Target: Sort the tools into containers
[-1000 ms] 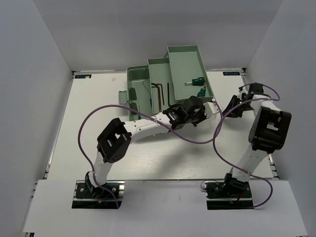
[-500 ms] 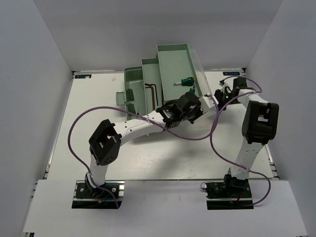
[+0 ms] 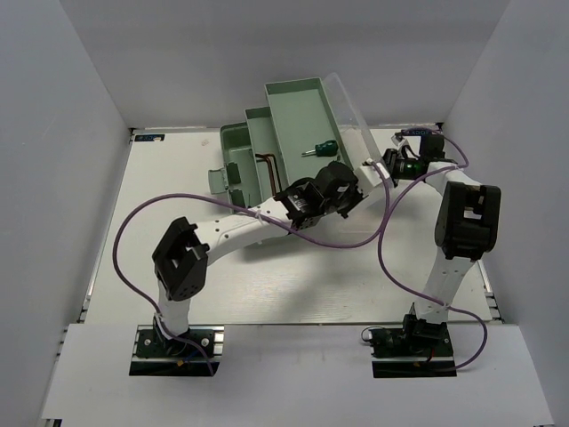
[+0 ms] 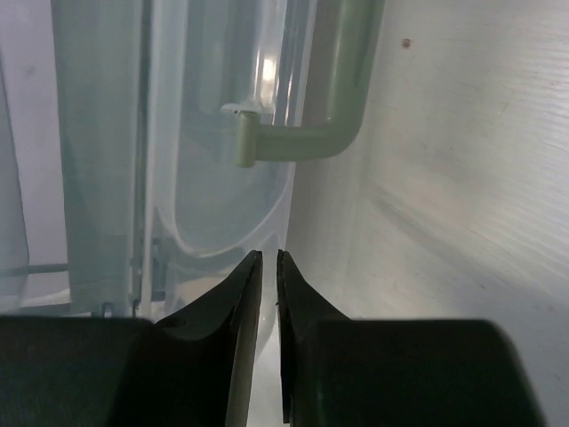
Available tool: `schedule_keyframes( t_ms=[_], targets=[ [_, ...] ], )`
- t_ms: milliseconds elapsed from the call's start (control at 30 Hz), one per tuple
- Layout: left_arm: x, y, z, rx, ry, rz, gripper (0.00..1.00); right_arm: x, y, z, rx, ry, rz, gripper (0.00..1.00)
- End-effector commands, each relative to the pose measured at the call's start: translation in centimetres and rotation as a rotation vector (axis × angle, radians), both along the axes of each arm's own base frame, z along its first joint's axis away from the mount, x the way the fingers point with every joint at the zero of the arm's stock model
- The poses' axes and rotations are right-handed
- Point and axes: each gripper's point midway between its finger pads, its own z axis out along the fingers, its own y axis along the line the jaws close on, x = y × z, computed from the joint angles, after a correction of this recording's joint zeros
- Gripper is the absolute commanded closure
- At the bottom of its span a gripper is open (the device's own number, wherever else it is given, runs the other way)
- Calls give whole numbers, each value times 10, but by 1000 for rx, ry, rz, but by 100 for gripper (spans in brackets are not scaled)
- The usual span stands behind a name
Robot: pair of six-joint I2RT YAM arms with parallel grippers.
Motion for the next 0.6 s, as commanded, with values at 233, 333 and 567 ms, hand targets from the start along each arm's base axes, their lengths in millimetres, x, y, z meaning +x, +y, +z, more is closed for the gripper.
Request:
schedule_keyframes(
  t_ms=[233,333,567],
  targets=[
    [-6,53,187,-342,-217,176,15,-8,19,41,79,-83,75,83],
    [-6,79,207,-352,-239,259,5,-8,18,43,72,-90,75,83],
    [11,223,192,-355,-165,868,1,-13,19,57,9,-132,95,83]
  ],
)
